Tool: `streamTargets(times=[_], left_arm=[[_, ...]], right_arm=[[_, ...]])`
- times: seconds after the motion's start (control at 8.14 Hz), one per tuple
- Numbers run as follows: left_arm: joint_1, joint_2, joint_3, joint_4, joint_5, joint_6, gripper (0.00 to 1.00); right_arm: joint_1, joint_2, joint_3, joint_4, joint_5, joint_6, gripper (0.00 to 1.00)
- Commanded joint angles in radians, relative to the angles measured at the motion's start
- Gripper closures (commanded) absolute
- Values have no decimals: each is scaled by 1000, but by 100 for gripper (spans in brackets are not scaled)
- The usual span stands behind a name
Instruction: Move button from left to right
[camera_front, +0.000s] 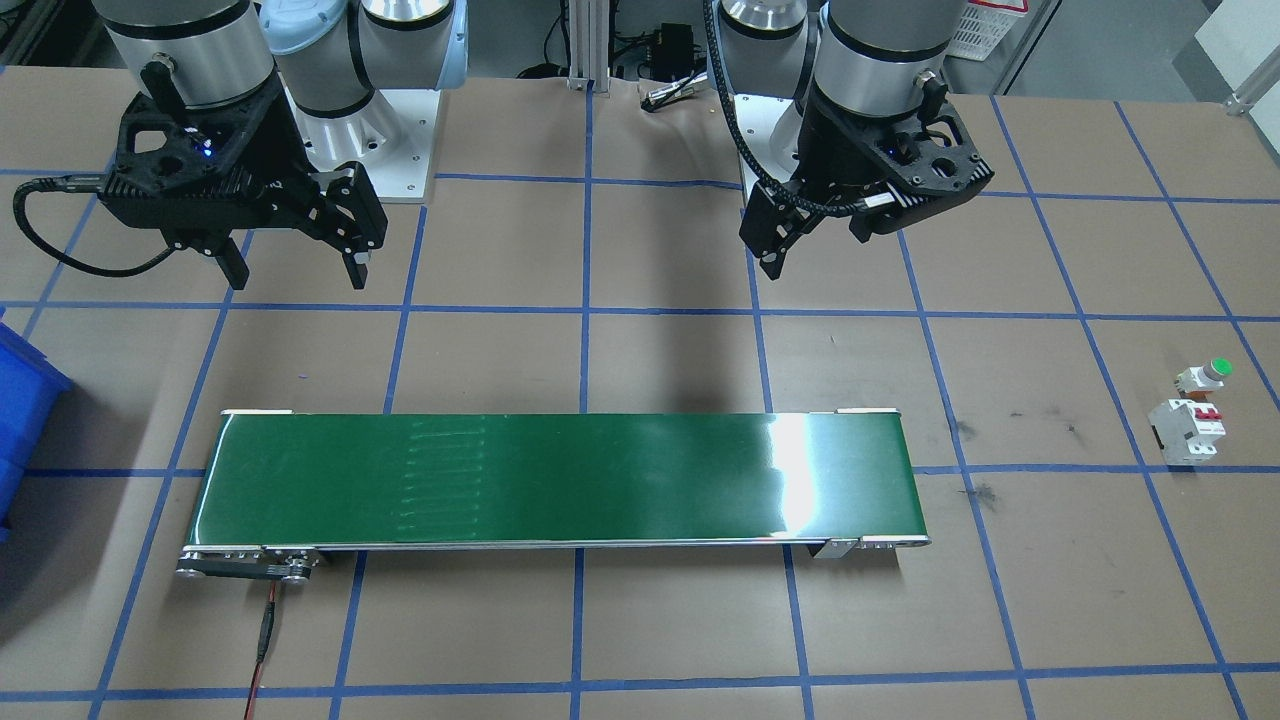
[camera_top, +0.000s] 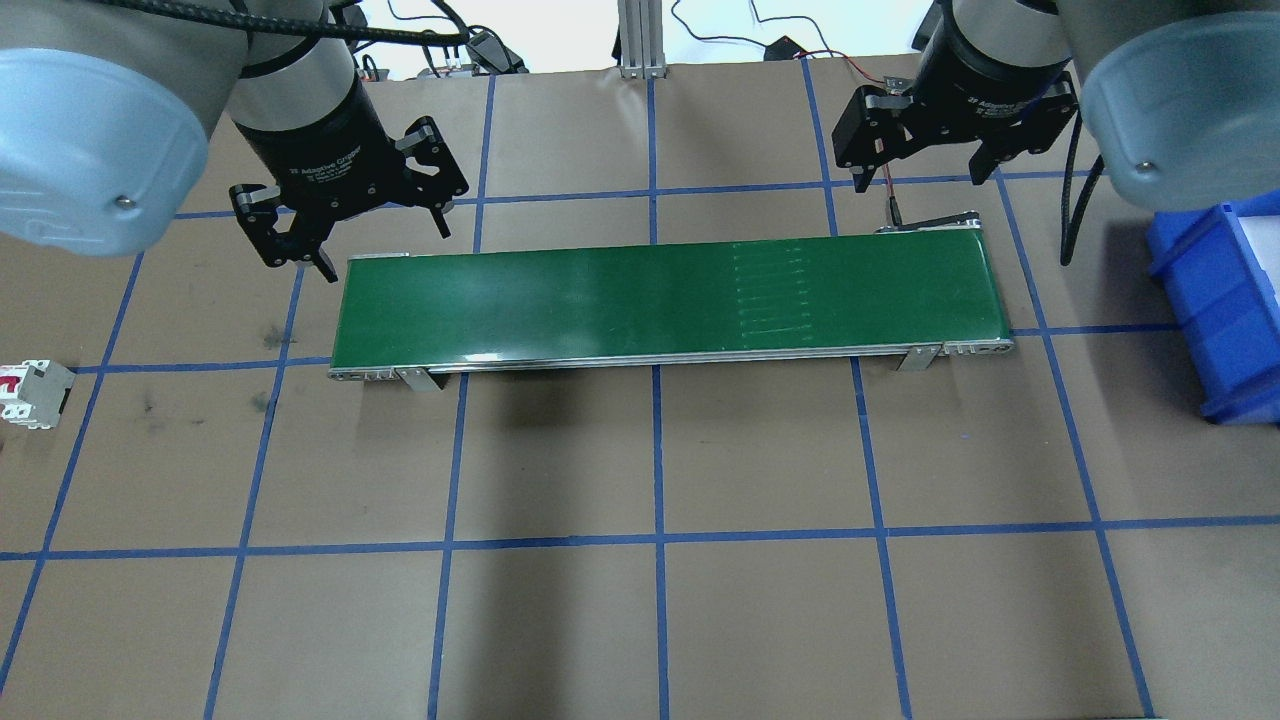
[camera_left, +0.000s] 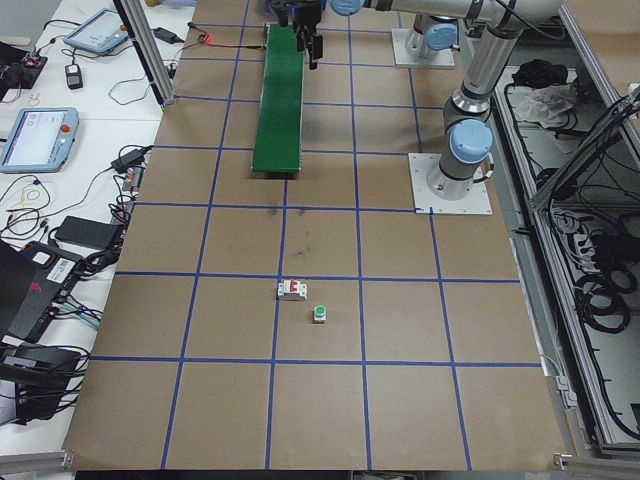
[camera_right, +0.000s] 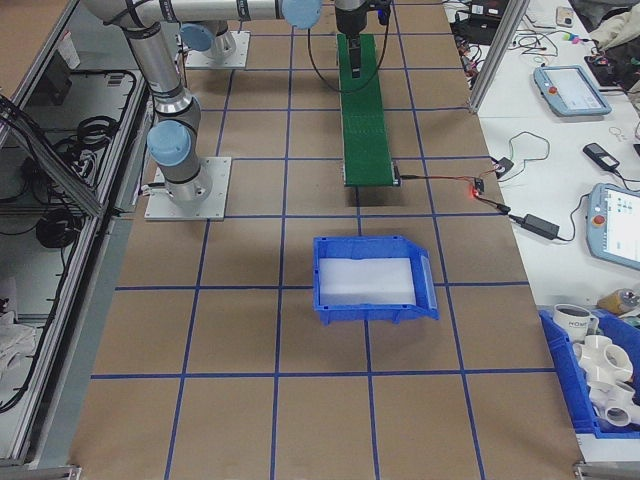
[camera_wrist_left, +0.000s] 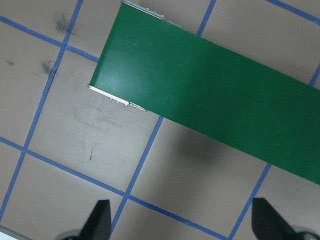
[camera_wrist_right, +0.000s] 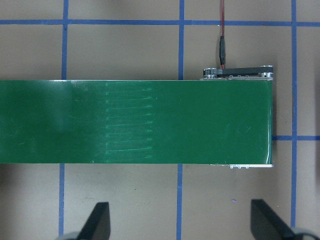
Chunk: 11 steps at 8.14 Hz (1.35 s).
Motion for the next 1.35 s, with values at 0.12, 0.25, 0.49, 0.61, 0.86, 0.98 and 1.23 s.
streamTargets(times=[0.12, 0.25, 0.49, 0.61, 0.86, 0.98, 1.23], left_arm=[[64, 8, 0, -5, -3, 202, 0], [97, 11, -2, -6, -1, 282, 0], [181, 35, -6, -8, 5, 470, 0], [251, 60, -14, -15, 4, 552, 0], [409, 77, -15, -58, 7, 794, 0], [495, 79, -15, -69, 10, 893, 0], [734, 62, -23, -54, 20, 1210, 0]], right_arm=[[0, 0, 0, 0, 0, 0, 0], [0, 0, 0, -1, 0, 0, 0], [0, 0, 0, 0, 0, 0, 0], [0, 0, 0, 0, 0, -2, 0], [0, 0, 0, 0, 0, -2, 0], [0, 0, 0, -1, 0, 0, 0], [0, 0, 0, 0, 0, -2, 0]])
